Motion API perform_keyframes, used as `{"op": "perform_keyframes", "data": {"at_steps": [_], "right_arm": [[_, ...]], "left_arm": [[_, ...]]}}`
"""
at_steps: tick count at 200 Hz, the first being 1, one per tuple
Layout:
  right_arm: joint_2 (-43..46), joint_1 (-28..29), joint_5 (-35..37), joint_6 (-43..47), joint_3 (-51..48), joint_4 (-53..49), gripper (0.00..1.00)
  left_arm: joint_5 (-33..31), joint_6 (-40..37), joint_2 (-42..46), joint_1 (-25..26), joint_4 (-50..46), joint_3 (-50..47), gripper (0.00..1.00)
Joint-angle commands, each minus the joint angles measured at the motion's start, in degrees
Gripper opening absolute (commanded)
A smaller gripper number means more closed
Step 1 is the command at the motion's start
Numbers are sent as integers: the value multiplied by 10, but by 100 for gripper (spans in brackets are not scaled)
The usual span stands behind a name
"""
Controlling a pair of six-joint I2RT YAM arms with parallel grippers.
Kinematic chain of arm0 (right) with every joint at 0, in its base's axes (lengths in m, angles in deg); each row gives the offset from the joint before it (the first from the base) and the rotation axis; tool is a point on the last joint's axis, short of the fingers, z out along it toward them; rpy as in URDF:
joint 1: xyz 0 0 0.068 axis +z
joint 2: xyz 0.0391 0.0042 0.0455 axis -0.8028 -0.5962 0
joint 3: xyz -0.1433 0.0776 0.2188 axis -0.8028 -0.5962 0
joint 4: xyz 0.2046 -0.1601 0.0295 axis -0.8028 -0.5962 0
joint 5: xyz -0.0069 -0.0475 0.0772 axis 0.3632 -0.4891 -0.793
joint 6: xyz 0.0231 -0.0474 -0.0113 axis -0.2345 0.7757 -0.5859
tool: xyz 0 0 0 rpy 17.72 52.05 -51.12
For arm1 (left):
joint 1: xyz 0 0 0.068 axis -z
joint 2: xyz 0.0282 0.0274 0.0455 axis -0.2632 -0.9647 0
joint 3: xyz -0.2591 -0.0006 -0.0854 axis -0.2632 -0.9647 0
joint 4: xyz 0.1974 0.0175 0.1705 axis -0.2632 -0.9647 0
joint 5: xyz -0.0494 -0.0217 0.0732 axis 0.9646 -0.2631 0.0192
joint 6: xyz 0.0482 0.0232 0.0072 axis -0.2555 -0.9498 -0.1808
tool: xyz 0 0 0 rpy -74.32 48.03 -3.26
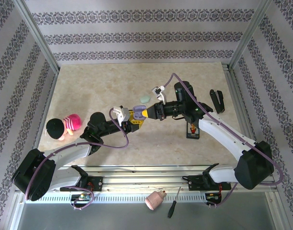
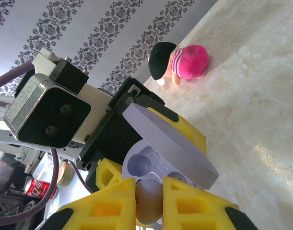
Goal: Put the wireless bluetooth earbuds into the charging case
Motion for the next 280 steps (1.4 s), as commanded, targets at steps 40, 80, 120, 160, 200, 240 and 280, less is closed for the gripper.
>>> {"op": "perform_keyframes", "data": {"at_steps": [40, 80, 120, 160, 200, 240, 280], "right_arm": [[-24, 5, 47, 21, 18, -40, 18], [-26, 5, 59, 23, 34, -49, 25], [0, 0, 81, 20, 36, -59, 38], [24, -2, 82, 19, 34, -57, 49], [35, -5, 92, 13, 32, -60, 50], [9, -5, 92, 7, 32, -61, 41], [-2, -4, 90, 2, 34, -58, 39]], "left_arm": [[16, 11, 7, -7, 29, 13, 31], [12, 9, 7, -7, 28, 10, 31], [10, 7, 1, -7, 33, 10, 32], [11, 5, -8, -7, 41, 11, 31], [11, -1, -11, -7, 51, 6, 31], [20, 5, -12, -7, 59, 8, 31], [26, 6, -5, -7, 55, 8, 31]]}}
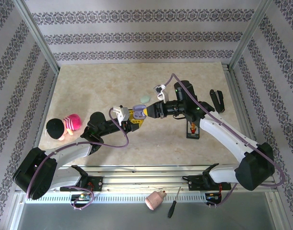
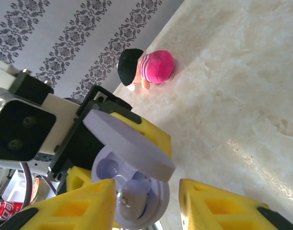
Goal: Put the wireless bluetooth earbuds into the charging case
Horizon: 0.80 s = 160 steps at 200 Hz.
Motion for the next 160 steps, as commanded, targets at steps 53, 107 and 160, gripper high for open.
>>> {"op": "perform_keyframes", "data": {"at_steps": [53, 107, 160], "right_arm": [[-19, -6, 1, -3, 13, -4, 43], [57, -19, -4, 42, -15, 13, 55], [114, -82, 27, 30, -88, 84, 61]], "left_arm": [[19, 5, 6, -4, 40, 8, 31], [-13, -15, 1, -8, 35, -7, 31], [-23, 3, -15, -40, 82, -31, 31]]}}
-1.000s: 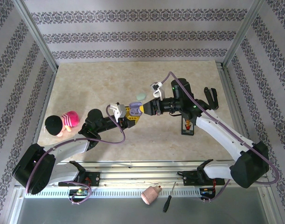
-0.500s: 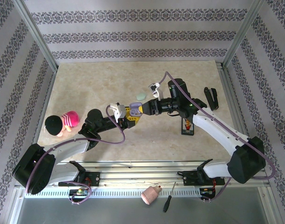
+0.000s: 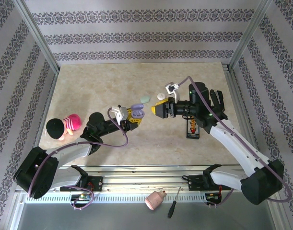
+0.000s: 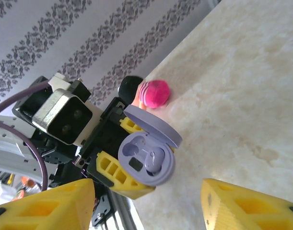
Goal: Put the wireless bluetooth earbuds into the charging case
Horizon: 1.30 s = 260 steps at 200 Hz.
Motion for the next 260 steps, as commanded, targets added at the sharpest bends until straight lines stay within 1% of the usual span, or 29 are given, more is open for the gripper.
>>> {"op": "perform_keyframes", "data": {"at_steps": [1, 21, 40, 64, 90, 120, 148, 177, 197, 260], "right_arm": [[10, -24, 39, 4, -33, 40, 61], [-20, -44, 108, 9, -34, 20, 61], [-87, -65, 154, 6, -10, -15, 59], [-186, -91, 140, -13, 26, -18, 56], [-298, -110, 124, 1, 74, -18, 55], [-407, -112, 128, 14, 136, -13, 55], [-483, -110, 114, 19, 189, -17, 54], [-534, -108, 101, 21, 228, -26, 53], [-557, -108, 93, 20, 237, -27, 52], [-572, -104, 59, 21, 216, -18, 46]], "left_arm": [[-5, 8, -6, -19, 59, -16, 31], [0, 13, -4, -26, 67, -23, 31], [5, 13, -1, -27, 71, -27, 31], [11, 13, 6, -26, 71, -32, 31], [9, 15, 11, -27, 75, -37, 31], [16, 24, 10, -27, 80, -35, 31], [19, 24, 12, -28, 76, -33, 31], [22, 24, 13, -29, 69, -27, 31], [23, 25, 12, -29, 69, -25, 31], [27, 26, 11, -29, 69, -22, 31]]}}
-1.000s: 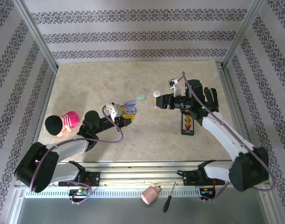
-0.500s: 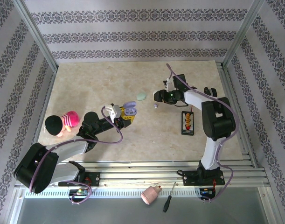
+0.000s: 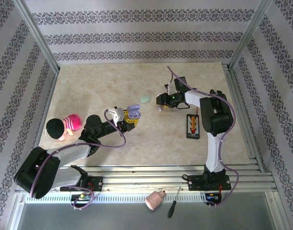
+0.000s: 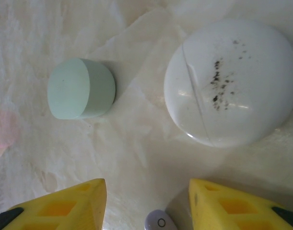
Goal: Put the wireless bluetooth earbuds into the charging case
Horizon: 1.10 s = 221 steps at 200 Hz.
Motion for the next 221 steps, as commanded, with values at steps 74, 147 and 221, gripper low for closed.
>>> {"op": "perform_keyframes", "data": {"at_steps": [74, 147, 221], "right_arm": [[21, 9, -39, 21, -42, -5, 42], [39, 8, -43, 32, -66, -11, 37], [45, 7, -79, 24, -76, 8, 36]], "left_arm": [[20, 13, 13, -8, 32, 9, 31], [19, 12, 17, -8, 31, 6, 31], [22, 16, 8, -8, 43, 5, 31]]}}
